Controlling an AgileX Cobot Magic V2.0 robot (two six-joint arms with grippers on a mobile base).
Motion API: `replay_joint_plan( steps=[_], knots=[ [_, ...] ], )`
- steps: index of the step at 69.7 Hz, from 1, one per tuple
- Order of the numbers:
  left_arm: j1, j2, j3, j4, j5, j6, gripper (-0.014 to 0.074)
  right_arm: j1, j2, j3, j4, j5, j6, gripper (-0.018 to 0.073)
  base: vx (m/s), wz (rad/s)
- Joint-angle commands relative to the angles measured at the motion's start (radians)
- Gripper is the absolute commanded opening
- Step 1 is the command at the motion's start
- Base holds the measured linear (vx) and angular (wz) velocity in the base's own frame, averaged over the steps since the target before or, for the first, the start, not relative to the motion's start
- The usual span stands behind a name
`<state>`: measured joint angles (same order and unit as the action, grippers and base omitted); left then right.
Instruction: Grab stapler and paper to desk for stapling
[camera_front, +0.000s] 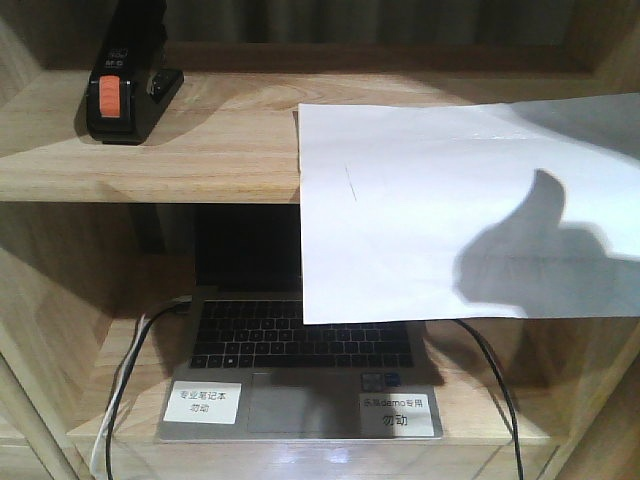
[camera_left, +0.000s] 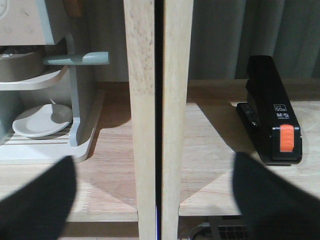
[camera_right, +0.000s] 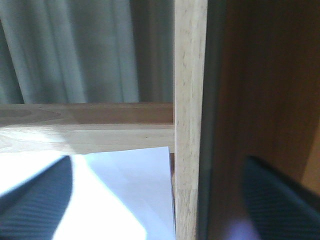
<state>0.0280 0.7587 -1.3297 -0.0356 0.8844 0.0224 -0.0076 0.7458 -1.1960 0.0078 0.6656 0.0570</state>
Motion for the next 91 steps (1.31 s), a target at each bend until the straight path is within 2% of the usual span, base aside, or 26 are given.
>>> replay_joint_plan(
  steps=[1, 13, 23, 46, 63, 79, 91],
  knots=[
    [-0.001, 0.007, -0.019, -0.009, -0.077, 0.001, 0.0734, -0.004, 0.005, -0.024, -0.008, -0.071, -0.007, 0.0720, 0.00, 0.00],
    [-0.017, 0.009, -0.019, -0.009, -0.079, 0.001, 0.0720, -0.004, 0.005, -0.024, -0.008, -0.073, -0.007, 0.0706, 0.00, 0.00],
    [-0.088, 0.028, -0.019, -0.009, -0.084, 0.002, 0.0715, -0.004, 0.005, -0.024, -0.008, -0.079, -0.007, 0.0684, 0.00, 0.00],
    [-0.350, 0.082, -0.019, -0.010, -0.137, 0.019, 0.0701, -0.004, 0.005, -0.024, -0.008, -0.080, -0.007, 0.0557, 0.00, 0.00],
    [-0.505, 0.157, -0.019, -0.010, -0.202, 0.019, 0.0695, -0.004, 0.005, -0.024, -0.008, -0.076, -0.007, 0.0488, 0.00, 0.00],
    [-0.588, 0.235, -0.019, -0.010, -0.223, 0.019, 0.0685, -0.004, 0.005, -0.024, -0.008, -0.073, -0.007, 0.0480, 0.00, 0.00],
    [-0.624, 0.258, -0.019, -0.009, -0.223, 0.019, 0.0682, -0.004, 0.005, -0.024, -0.008, -0.073, -0.007, 0.0480, 0.00, 0.00]
  ],
)
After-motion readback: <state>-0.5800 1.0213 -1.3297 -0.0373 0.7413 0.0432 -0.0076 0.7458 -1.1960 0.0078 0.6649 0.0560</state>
